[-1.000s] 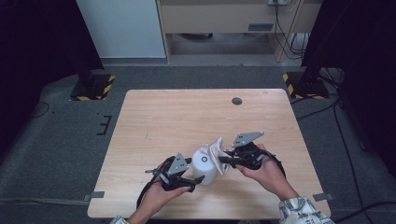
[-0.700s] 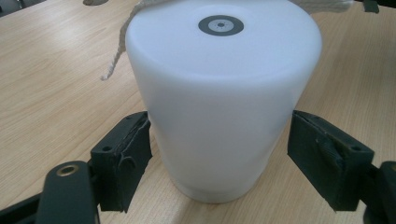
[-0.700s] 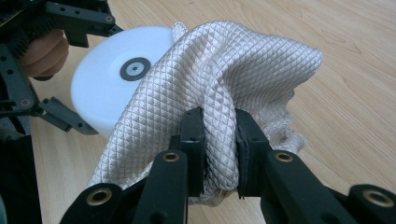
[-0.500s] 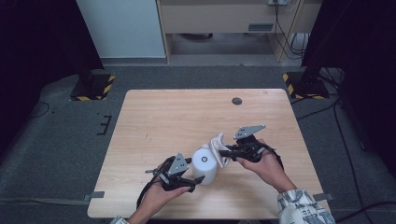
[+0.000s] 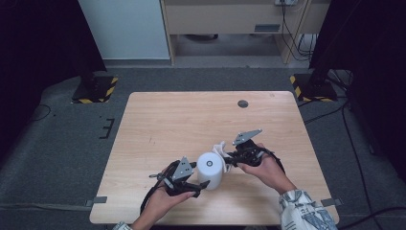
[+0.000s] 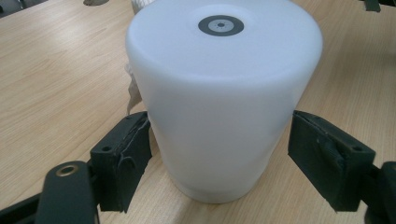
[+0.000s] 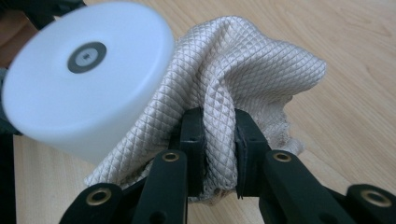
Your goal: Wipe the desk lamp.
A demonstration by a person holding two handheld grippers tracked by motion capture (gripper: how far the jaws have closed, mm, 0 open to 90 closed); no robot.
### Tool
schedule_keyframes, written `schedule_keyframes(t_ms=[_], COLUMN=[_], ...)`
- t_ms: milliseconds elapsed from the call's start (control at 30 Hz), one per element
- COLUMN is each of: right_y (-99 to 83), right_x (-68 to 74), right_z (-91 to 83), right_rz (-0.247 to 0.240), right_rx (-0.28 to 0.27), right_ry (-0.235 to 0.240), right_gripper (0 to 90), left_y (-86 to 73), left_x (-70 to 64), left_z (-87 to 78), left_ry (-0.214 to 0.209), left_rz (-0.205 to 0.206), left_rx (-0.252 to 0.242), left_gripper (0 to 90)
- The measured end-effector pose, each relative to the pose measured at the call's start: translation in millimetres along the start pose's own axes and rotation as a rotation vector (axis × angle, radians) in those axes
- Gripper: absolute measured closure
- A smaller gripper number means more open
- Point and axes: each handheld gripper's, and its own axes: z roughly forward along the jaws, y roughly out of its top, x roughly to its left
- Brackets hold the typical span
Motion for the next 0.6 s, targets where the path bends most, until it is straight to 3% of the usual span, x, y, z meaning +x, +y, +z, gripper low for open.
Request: schedule_keyframes(t_ms=[600], right_y=[-16.6], right_x=[-2.6], right_z=[20.9], right_rz=[0.017], right_rx=[0.050], right_ry=[-0.003], right_gripper=[77.2], left_y=[0.0], left_x=[0.0], left_z=[0.9], left_ry=[0.001], left_rz=[-0.001], left_rx=[0.002], left_gripper=[19.7])
